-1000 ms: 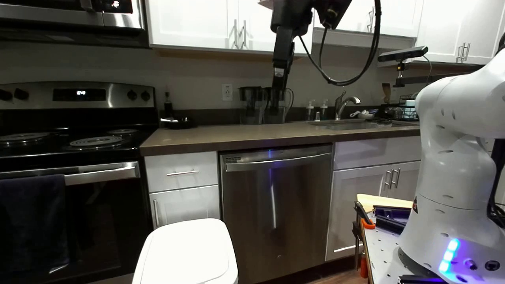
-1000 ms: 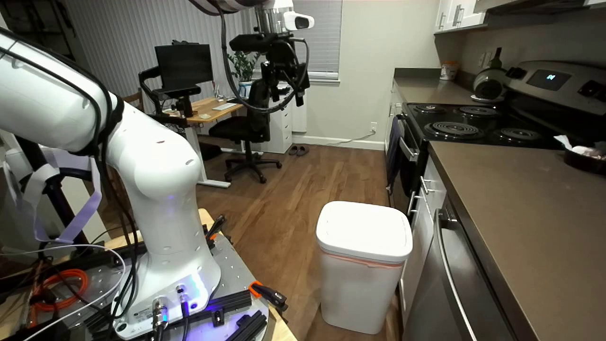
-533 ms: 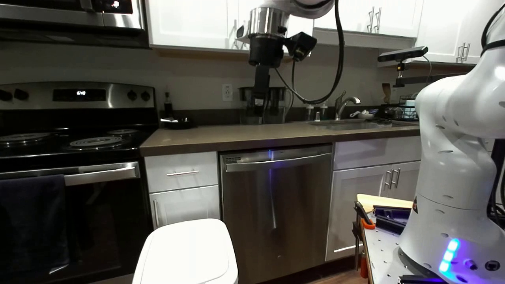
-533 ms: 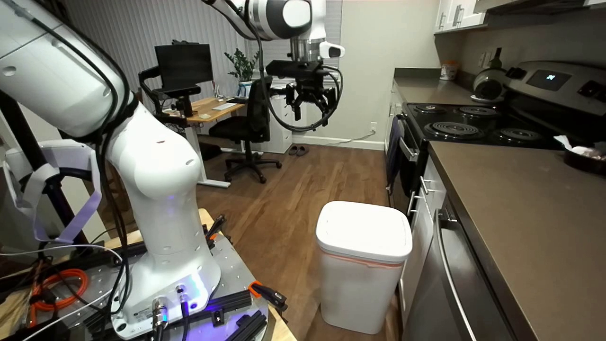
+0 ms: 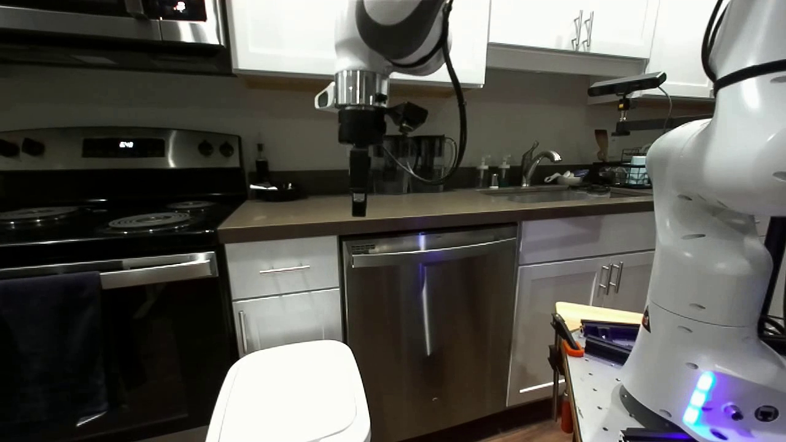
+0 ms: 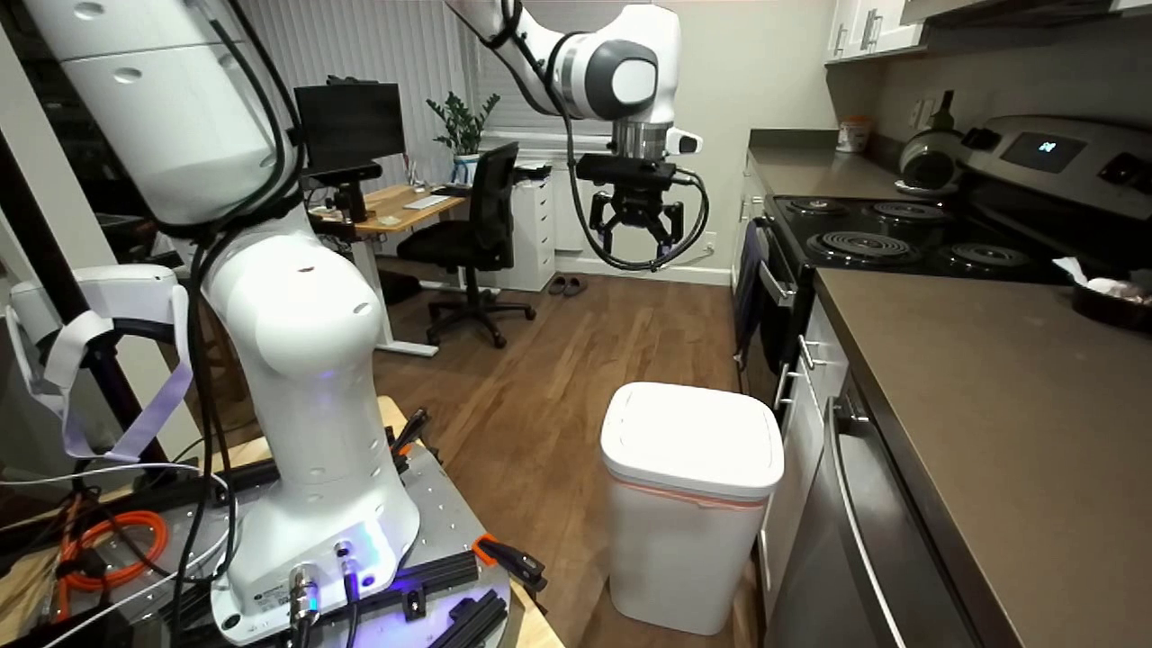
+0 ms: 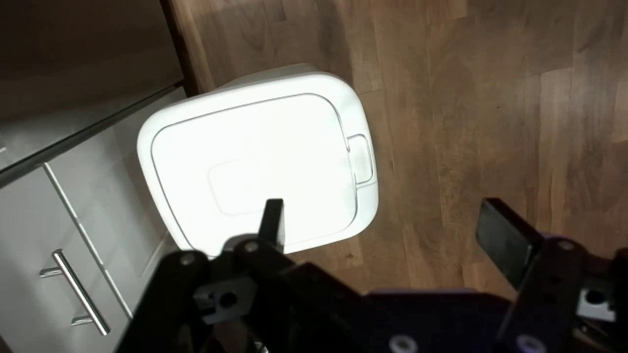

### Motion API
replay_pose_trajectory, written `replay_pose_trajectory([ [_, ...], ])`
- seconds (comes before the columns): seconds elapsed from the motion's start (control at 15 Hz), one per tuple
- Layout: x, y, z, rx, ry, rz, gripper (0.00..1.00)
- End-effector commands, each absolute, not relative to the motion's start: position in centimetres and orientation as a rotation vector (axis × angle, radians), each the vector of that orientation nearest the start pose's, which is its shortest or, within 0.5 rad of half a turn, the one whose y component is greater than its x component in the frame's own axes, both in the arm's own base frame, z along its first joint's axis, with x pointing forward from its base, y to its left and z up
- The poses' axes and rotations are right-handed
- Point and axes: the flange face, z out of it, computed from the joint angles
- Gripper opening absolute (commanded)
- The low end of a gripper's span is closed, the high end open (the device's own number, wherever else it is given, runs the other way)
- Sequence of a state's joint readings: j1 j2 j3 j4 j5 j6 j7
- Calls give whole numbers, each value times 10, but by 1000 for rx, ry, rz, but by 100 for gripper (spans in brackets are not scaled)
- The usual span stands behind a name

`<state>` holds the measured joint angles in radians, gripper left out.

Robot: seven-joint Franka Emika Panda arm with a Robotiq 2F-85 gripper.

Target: Open the landfill bin

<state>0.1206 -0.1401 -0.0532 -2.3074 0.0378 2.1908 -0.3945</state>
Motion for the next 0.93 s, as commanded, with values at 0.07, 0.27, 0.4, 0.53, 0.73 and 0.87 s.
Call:
replay_pose_trajectory([
  [0.07, 557, 45, 355, -2963, -759, 26, 100],
  [0.27, 586, 56, 319, -2934, -777, 98, 100],
  [0.4, 602, 62, 292, -2925, -780, 130, 100],
  [0.53, 616, 66, 265, -2927, -771, 161, 100],
  [0.73, 634, 70, 226, -2904, -769, 225, 71],
  [0.87, 644, 71, 203, -2890, -770, 262, 64],
])
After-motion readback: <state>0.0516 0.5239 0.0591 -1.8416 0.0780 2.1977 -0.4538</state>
